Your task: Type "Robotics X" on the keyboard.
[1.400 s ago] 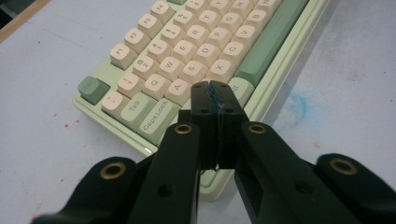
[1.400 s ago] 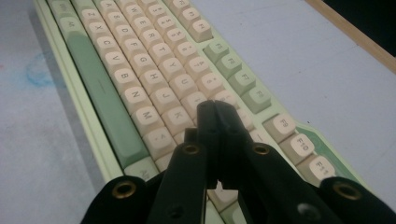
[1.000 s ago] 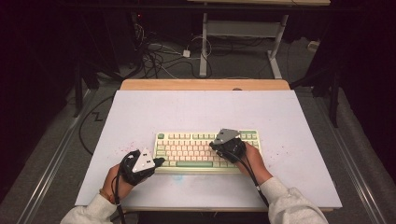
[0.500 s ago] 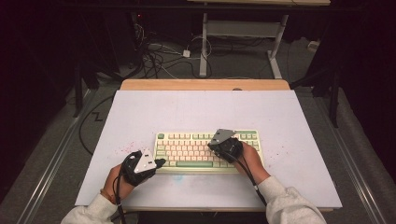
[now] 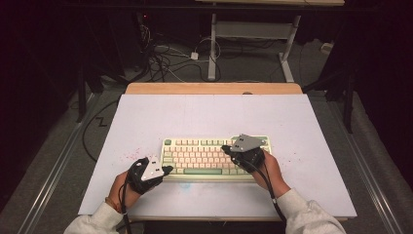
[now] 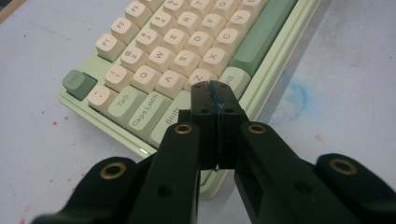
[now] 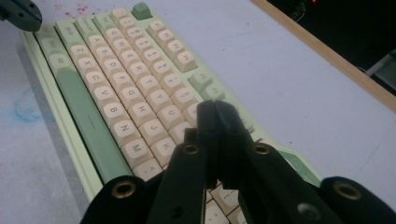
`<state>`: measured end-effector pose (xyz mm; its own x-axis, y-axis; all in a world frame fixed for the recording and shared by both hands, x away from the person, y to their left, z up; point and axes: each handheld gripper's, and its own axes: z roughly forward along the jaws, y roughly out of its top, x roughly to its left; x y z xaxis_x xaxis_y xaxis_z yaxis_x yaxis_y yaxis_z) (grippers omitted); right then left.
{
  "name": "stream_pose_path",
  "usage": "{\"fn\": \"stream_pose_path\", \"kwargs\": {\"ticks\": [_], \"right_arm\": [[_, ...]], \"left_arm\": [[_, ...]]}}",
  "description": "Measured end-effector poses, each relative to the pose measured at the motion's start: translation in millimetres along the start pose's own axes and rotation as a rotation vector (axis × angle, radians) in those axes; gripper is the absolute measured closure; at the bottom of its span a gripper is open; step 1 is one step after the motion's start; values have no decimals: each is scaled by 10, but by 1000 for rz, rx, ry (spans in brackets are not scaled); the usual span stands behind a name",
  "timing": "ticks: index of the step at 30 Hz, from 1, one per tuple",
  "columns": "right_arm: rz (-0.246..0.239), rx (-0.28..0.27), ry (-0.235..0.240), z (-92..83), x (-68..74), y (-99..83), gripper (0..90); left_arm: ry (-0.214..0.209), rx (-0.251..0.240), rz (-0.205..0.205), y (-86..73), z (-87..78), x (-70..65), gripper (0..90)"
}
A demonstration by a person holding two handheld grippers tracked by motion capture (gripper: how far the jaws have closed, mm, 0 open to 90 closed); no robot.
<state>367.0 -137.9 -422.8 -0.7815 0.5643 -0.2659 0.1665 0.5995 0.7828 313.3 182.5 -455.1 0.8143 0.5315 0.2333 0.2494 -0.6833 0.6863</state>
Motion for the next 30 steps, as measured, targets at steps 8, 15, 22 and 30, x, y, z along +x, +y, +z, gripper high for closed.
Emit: {"fn": "stream_pose_path", "kwargs": {"ticks": [8, 15, 22, 30], "right_arm": [[28, -32, -5, -100, -28, -31, 687], [7, -70, -36, -210, 9, -101, 320], [6, -111, -63, -377, 17, -204, 265], [15, -122, -86, -602, 10, -382, 260]], "left_arm": [[0, 0, 1, 6, 7, 2, 871], [4, -6, -1, 7, -7, 2, 871], [6, -17, -1, 20, -21, -5, 868], [7, -31, 1, 50, -36, -24, 869]]}}
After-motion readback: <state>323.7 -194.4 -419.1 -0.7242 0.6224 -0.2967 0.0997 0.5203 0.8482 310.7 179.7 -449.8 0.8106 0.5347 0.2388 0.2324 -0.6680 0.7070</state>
